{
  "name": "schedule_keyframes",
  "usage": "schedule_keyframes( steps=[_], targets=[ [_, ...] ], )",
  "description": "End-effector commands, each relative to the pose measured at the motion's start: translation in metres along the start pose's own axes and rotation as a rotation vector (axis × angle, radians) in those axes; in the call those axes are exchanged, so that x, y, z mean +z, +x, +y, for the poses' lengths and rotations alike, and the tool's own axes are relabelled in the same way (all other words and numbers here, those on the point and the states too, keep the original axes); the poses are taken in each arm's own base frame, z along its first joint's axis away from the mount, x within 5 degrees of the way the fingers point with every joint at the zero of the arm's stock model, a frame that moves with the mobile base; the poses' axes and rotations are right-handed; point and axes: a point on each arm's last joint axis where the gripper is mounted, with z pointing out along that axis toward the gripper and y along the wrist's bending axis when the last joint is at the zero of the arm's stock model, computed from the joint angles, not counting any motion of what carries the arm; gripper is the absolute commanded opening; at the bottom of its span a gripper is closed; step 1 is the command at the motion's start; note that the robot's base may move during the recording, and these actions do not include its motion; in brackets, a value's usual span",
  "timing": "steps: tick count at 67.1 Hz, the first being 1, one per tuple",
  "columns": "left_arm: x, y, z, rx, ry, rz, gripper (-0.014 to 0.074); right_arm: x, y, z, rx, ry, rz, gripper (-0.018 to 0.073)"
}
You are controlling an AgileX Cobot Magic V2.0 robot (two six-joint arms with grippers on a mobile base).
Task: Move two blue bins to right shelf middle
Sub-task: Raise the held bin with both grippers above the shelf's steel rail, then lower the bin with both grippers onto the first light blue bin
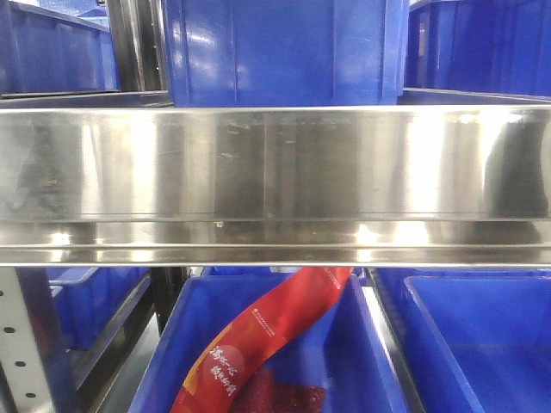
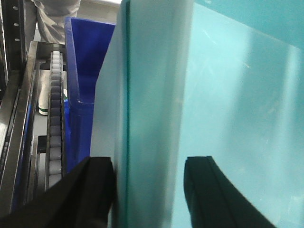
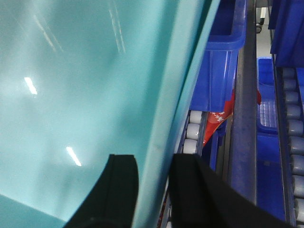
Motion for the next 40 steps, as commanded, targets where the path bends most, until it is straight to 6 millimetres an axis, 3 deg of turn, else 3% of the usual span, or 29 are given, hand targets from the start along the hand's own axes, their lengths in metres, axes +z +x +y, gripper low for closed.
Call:
schedule_keyframes(
  steps=[1,11,22,40],
  targets=[
    [-0.011,-0.011,-0.006,0.020,0.029,-0.086,-0.0111,-0.012,-0.013,0.004,-0.031,-0.031,-0.128,-0.0154],
    [-0.011,-0.010,-0.007,0.000,0.044,-0.068,-0.0111,-0.012,-0.008,0.003,-0.032,-0.023,-0.080,-0.0154],
    [-0.007,0.009,-0.005,0.007,0.026,0.132,-0.0111,-0.001,0.000,0.001,-0.030,-0.005,0.025,-0.0154],
    [0.032,0.047,0.013,0.041,-0.071,0.425,-0.0111,0.056,0.017,-0.012,-0.053,0.083,0.230,-0.0154]
  ],
)
